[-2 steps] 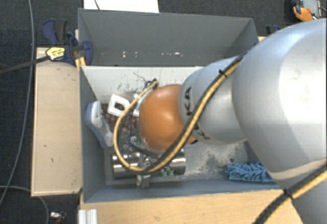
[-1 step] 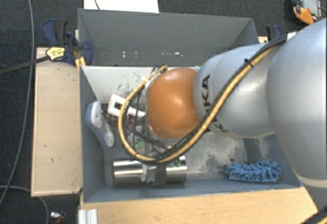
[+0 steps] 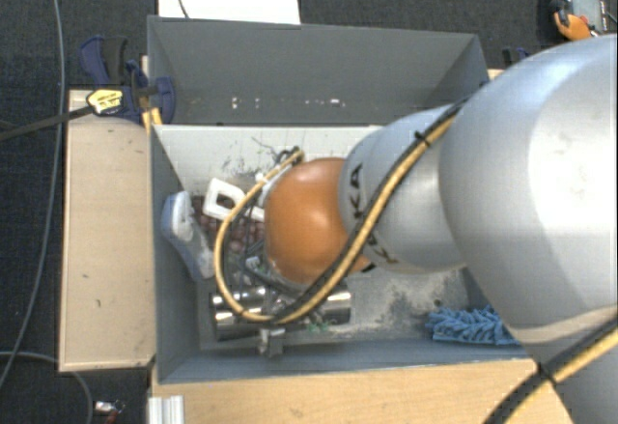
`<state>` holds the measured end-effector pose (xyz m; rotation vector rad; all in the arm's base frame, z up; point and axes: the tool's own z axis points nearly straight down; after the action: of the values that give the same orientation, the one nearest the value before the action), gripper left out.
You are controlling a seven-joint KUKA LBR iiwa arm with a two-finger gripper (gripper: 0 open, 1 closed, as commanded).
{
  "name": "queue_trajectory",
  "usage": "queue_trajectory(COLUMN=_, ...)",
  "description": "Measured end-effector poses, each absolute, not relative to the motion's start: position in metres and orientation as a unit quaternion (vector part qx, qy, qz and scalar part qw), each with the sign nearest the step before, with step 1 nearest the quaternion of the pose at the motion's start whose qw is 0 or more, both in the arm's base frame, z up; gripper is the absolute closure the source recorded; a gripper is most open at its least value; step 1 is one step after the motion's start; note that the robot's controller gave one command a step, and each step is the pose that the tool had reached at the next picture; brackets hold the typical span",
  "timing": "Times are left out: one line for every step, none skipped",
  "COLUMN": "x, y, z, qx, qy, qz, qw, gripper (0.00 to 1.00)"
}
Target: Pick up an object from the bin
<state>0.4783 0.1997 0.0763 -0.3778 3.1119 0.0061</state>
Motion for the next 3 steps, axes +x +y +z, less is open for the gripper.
queue_trajectory(x=0.4792, y=0.2068, z=0.0710, qx=-0.119, qy=0.993, qz=0.003, qw=0.008, gripper=0.00)
queue_trajectory(x=0.4781, y=0.2010, z=0.0747, qx=-0.114, qy=0.993, qz=0.002, qw=0.004, gripper=1.00)
queue_trajectory(x=0.4781, y=0.2010, z=0.0747, qx=-0.114, qy=0.994, qz=0.002, qw=0.004, gripper=1.00)
